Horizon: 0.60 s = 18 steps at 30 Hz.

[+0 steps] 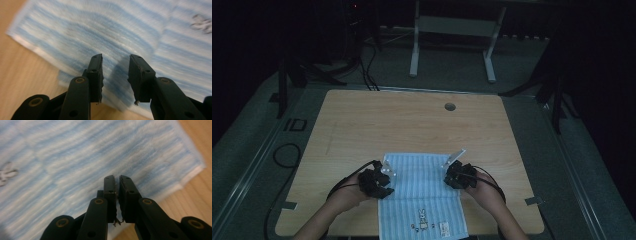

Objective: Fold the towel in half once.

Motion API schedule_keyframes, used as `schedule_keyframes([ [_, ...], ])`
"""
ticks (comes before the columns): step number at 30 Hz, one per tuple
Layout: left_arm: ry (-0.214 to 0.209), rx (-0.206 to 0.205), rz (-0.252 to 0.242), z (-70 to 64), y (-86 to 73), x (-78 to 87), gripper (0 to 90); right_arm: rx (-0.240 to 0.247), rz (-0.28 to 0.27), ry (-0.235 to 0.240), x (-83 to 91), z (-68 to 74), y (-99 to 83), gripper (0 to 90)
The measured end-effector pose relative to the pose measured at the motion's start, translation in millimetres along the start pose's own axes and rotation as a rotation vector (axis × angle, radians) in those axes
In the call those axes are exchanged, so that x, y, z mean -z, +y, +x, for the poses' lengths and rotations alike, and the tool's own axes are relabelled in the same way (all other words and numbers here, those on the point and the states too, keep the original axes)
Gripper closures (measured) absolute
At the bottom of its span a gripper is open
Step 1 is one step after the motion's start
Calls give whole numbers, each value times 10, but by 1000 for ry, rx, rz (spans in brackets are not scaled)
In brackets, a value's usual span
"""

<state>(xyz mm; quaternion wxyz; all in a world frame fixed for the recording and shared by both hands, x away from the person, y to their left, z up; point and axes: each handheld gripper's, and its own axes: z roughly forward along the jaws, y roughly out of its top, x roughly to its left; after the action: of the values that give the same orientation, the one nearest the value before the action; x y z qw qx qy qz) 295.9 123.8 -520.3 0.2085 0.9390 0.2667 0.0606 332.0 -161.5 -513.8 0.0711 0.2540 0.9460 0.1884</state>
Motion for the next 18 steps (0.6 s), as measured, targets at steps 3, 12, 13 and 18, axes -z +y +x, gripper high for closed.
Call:
schedule_keyframes([
  [3,-4,16,-10,59,-1,-50,638,-18,3,8,-78,-76,-2,834],
  [12,-18,-15,4,237,284,-179,638,-67,13,-23,-65,-284,-30,824],
  [13,-23,-19,5,254,325,-199,638,-77,15,-27,-56,-343,-58,824],
  [18,-21,-34,23,313,549,-289,638,-110,15,-30,-31,-460,-133,824],
])
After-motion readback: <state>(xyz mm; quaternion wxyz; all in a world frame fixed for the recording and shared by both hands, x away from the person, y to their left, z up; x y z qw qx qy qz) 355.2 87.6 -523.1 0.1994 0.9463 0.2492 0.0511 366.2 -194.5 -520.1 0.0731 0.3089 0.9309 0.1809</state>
